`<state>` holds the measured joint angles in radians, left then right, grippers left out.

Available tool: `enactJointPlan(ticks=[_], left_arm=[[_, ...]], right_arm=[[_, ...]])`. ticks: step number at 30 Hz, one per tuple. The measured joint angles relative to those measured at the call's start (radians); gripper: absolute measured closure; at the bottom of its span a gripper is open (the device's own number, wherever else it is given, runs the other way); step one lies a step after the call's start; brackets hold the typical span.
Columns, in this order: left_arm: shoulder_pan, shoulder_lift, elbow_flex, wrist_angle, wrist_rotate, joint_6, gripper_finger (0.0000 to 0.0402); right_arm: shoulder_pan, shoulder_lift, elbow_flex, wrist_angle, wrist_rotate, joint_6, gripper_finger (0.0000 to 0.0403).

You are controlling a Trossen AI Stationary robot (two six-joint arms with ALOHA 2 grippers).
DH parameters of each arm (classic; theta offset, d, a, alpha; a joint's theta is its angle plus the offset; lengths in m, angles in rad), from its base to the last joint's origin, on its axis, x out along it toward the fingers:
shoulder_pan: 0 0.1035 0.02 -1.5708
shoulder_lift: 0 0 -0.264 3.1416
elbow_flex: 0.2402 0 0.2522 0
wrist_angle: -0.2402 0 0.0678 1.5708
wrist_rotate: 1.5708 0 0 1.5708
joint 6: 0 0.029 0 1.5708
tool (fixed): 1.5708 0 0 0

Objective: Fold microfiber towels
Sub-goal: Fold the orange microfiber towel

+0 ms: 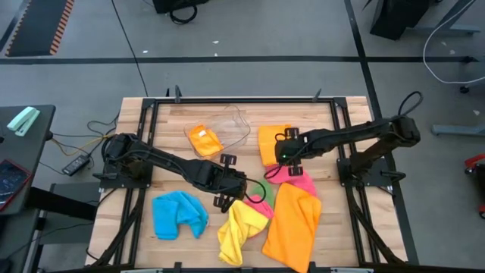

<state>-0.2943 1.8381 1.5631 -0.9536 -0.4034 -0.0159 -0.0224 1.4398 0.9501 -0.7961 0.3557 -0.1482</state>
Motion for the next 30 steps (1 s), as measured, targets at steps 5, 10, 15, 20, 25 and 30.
enactJointPlan(ticks=[5, 10, 15, 20, 25, 30], left_arm=[[-0.006, 0.000, 0.000, -0.025, 0.000, -0.023, 0.0300], [-0.013, 0.000, 0.000, -0.078, 0.000, -0.051, 0.0301], [-0.013, 0.000, 0.000, -0.085, 0.000, -0.052, 0.0305], [-0.013, 0.000, 0.000, -0.087, 0.000, -0.052, 0.0304], [-0.013, 0.000, 0.000, -0.087, 0.000, -0.052, 0.0303], [-0.013, 0.000, 0.000, -0.087, 0.000, -0.052, 0.0306]], right_arm=[[-0.129, -0.021, -0.095, 0.070, -0.140, -0.028, 0.0224], [-0.184, -0.057, -0.203, 0.158, -0.217, -0.135, 0.0227], [-0.120, -0.062, -0.278, 0.175, -0.064, -0.195, 0.0230], [-0.024, -0.062, -0.303, 0.188, 0.026, -0.189, 0.0230], [0.080, -0.061, -0.303, 0.250, 0.101, -0.204, 0.0230], [0.114, -0.053, -0.303, 0.287, 0.129, -0.263, 0.0230]])
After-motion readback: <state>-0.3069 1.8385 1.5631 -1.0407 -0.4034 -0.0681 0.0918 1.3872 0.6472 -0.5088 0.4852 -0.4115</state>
